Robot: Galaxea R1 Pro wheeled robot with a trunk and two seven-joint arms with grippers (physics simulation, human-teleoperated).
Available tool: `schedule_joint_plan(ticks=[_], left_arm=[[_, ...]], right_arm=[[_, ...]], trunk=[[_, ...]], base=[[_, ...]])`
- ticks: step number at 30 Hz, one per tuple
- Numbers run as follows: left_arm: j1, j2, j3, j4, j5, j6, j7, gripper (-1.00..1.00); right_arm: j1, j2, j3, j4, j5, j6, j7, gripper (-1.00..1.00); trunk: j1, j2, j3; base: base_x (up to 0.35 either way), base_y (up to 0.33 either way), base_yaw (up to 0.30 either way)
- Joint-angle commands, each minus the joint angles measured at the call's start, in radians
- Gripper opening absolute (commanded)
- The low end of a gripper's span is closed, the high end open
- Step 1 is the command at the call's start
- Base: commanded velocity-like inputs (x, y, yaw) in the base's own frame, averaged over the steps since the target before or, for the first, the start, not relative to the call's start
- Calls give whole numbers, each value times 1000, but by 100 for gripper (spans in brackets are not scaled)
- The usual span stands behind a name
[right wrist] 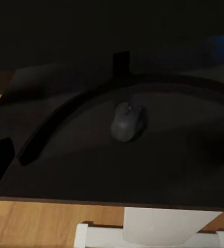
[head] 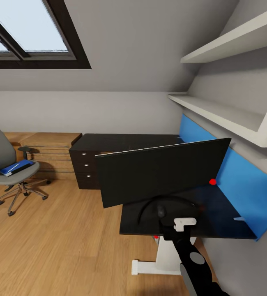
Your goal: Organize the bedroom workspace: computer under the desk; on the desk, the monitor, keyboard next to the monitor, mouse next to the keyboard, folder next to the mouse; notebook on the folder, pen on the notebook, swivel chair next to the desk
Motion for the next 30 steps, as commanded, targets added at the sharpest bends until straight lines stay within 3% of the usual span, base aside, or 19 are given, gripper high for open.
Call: schedule_joint_plan(ticks=[1,30], left_arm=[[-1,0,3,0,-2,-3,2,100],[-1,-8,1,0,-4,-4,0,100]], right_arm=[[-1,0,2,-1,-5,3,-7,100],[-1,-1,0,29,-4,-17,-7,100]], trunk=[[0,-1,-1],[0,-1,-1]], base=[[0,0,0],[57,0,0]])
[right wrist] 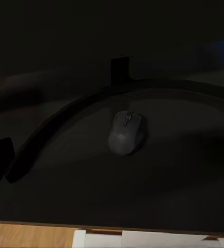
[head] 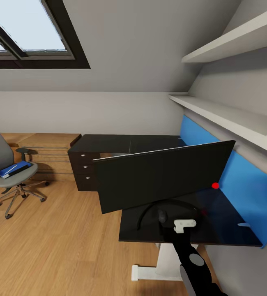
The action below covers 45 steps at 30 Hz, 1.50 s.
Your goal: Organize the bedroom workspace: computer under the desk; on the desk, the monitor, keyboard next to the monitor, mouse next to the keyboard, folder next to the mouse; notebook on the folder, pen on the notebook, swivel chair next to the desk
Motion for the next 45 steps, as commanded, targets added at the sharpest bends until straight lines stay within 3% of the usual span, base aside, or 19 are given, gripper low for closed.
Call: schedule_joint_plan(ticks=[1,13,24,29,39,45], left_arm=[[-1,-2,3,0,-2,-3,1,100],[-1,-7,1,-17,-1,-3,7,100],[-1,18,3,-204,-2,41,4,100],[-1,27,1,-333,-5,134,3,100],[-1,35,6,-592,-2,447,3,100],[-1,32,6,-757,-2,574,4,100]], right_arm=[[-1,0,2,-1,-5,1,-7,100],[-1,-1,2,7,-3,-16,-7,100],[-1,-1,2,8,-2,-18,-7,100],[-1,-1,2,8,-1,-18,-7,100],[-1,-1,1,7,0,-18,-7,100],[-1,-1,0,6,1,-19,-7,100]], trunk=[[0,-1,-1],[42,-78,-36],[81,-148,-67],[81,-148,-67],[81,-148,-67],[81,-148,-67]], base=[[9,0,0],[3,0,0],[0,0,0],[0,0,0],[0,0,0],[0,0,0]])
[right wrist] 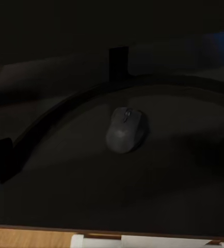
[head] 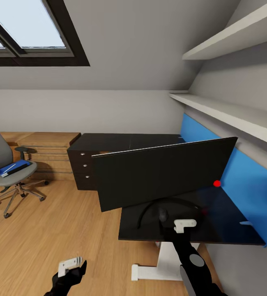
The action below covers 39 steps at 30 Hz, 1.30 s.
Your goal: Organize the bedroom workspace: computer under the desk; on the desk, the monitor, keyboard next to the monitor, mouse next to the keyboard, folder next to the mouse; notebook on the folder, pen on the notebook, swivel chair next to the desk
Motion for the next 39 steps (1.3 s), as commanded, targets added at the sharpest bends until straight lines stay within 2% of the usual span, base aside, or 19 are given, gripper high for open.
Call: schedule_joint_plan(ticks=[1,6,13,18,39], left_arm=[[0,0,-1,-17,10,14,2,100],[0,-2,-2,-43,12,38,1,100],[0,-4,-5,61,12,40,-2,100],[0,-4,-4,96,12,39,-4,100],[0,-4,-3,119,12,38,-5,100]], right_arm=[[-1,0,2,-2,-4,5,-7,100],[-1,-1,1,-1,-4,5,-7,100],[-1,-1,3,0,-4,-4,-7,100],[-1,-1,2,3,-3,-19,-8,100],[-1,-2,3,36,-3,-30,-9,100]], trunk=[[0,-1,-1],[0,-1,-1],[0,-1,-1],[0,-1,-1],[0,-1,-1]], base=[[0,0,0],[0,0,0],[0,0,0],[0,0,0],[103,0,0]])
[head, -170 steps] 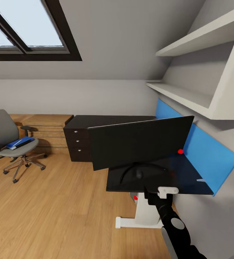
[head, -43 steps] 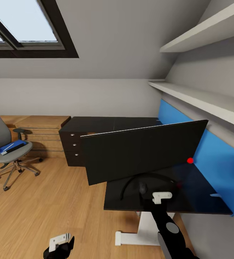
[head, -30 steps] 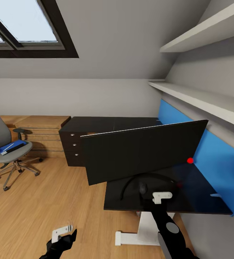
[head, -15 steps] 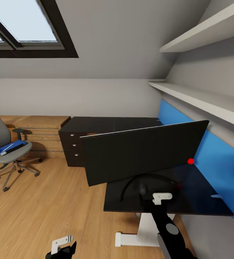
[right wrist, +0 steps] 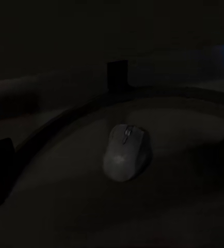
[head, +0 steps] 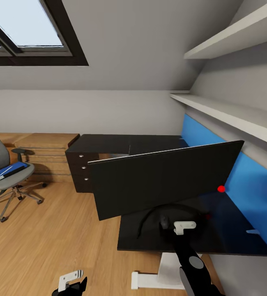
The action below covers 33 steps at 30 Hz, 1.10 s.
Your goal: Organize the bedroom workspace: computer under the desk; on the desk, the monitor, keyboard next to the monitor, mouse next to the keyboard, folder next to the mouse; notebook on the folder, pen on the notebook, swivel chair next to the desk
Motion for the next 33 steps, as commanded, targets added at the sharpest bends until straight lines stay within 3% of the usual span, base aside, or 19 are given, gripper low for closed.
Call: schedule_joint_plan(ticks=[1,19,33], left_arm=[[0,0,0,-2,10,6,1,100],[0,0,1,-2,12,6,1,100],[0,0,-2,-2,11,7,2,100]], right_arm=[[-1,0,2,-1,-5,5,-7,100],[-1,0,3,-1,-5,5,-7,100],[-1,0,2,-1,-5,5,-7,100]], trunk=[[0,-1,-1],[0,-1,-1],[0,-1,-1]], base=[[8,0,0],[3,0,0],[96,0,0]])
